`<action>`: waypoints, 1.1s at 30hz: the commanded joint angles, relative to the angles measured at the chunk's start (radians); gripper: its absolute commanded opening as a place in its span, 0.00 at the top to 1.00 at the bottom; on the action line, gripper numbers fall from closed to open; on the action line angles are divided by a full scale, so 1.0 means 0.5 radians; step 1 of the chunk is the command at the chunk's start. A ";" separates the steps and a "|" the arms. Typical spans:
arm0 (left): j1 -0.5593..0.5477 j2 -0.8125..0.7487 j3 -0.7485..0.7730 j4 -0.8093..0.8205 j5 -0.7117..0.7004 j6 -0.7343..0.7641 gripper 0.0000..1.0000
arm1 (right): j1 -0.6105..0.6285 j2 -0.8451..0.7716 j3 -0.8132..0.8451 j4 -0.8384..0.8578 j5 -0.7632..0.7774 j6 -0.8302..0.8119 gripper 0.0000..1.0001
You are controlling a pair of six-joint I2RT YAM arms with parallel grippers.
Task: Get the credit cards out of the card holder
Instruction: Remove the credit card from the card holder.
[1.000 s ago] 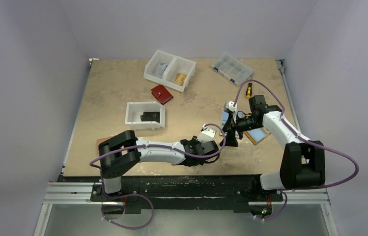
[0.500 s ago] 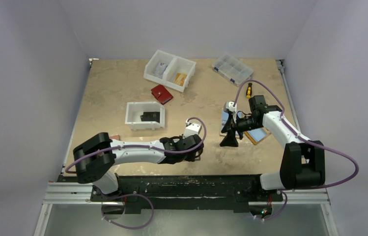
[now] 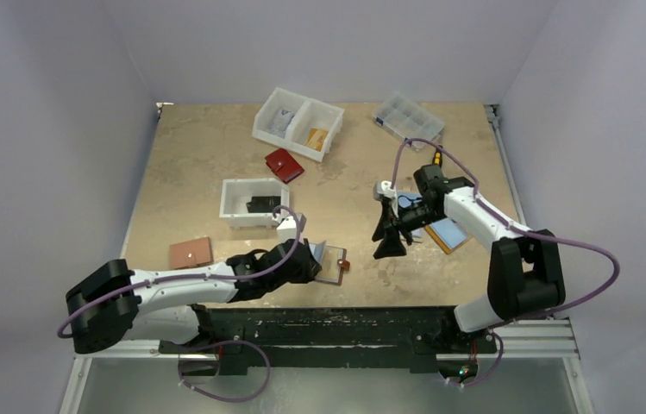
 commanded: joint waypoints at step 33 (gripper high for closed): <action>0.452 -0.217 0.088 -0.359 0.135 0.395 0.51 | 0.602 0.218 0.187 0.345 0.022 0.528 0.42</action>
